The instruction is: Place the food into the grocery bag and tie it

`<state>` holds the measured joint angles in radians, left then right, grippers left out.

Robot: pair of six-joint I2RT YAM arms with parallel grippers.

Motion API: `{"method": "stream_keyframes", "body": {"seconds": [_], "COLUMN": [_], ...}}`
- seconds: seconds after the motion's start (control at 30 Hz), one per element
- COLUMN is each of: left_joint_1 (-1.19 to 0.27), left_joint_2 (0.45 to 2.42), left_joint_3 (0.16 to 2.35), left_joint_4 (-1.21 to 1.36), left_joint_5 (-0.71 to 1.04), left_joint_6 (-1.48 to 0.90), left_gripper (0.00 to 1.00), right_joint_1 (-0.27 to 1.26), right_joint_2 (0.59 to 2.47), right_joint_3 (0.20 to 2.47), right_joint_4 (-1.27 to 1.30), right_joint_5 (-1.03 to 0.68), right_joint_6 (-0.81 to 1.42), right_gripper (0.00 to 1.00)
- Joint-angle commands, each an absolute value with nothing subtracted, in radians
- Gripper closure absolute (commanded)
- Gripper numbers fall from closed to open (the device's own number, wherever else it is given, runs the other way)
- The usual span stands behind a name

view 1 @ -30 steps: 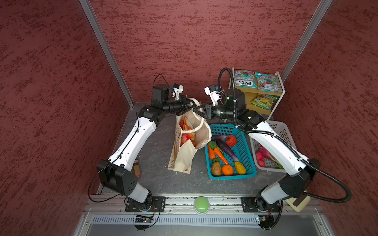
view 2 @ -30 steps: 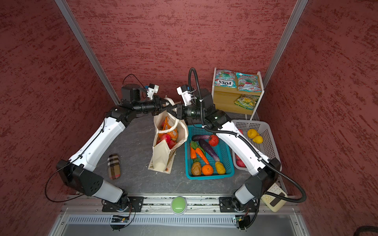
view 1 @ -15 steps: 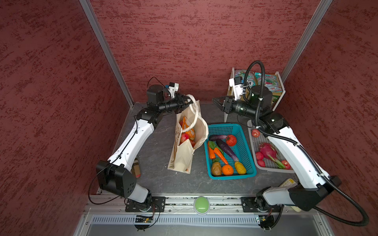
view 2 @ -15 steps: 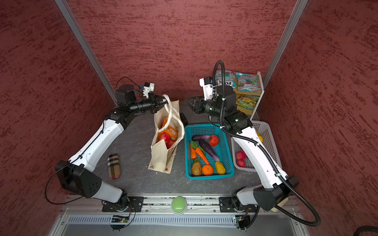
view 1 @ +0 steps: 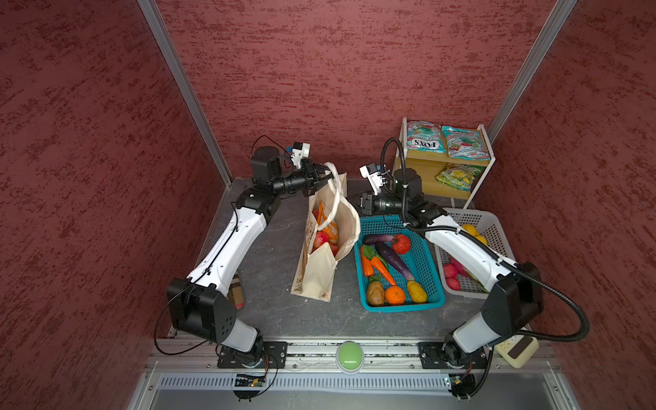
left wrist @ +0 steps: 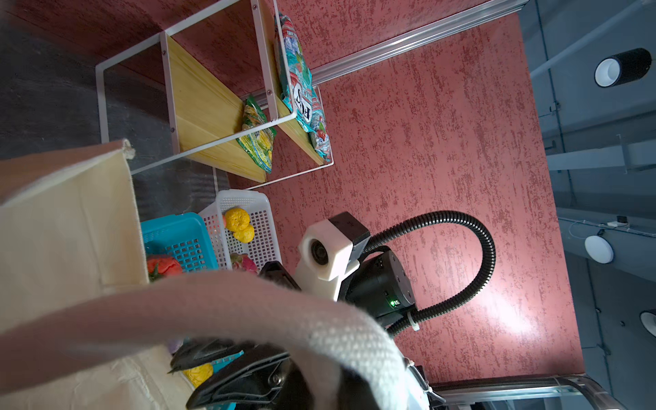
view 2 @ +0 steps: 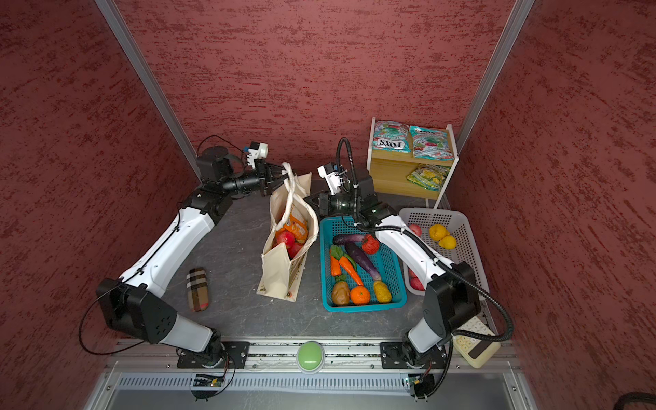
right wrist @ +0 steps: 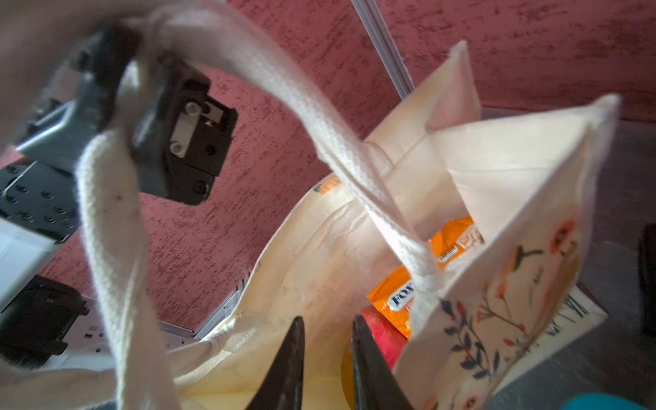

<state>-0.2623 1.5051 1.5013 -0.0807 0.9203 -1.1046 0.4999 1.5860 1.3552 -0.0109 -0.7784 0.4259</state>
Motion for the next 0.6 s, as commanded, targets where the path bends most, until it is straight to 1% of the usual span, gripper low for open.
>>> {"method": "stream_keyframes", "body": {"seconds": [0.0, 0.13, 0.2, 0.37, 0.57], "left_joint_1": [-0.258, -0.258, -0.259, -0.267, -0.275], "left_joint_2": [1.499, 1.507, 1.510, 1.517, 1.527], "left_joint_3": [1.509, 1.506, 1.502, 1.489, 1.469], "left_joint_4": [0.044, 0.067, 0.072, 0.093, 0.115], "left_joint_5": [0.963, 0.967, 0.965, 0.965, 0.963], "left_joint_6": [-1.137, -1.155, -1.156, -1.169, -1.182], "left_gripper": [0.96, 0.96, 0.96, 0.97, 0.96], "right_joint_1": [0.518, 0.527, 0.531, 0.546, 0.570], "right_joint_2": [1.554, 1.559, 1.561, 1.583, 1.638], "right_joint_3": [1.311, 1.260, 1.225, 1.179, 1.190], "right_joint_4": [0.210, 0.329, 0.429, 0.645, 0.864], "right_joint_5": [-0.877, -0.908, -0.918, -0.928, -0.924], "right_joint_6": [0.436, 0.468, 0.505, 0.596, 0.709], "right_gripper": [0.74, 0.74, 0.73, 0.68, 0.60]}}
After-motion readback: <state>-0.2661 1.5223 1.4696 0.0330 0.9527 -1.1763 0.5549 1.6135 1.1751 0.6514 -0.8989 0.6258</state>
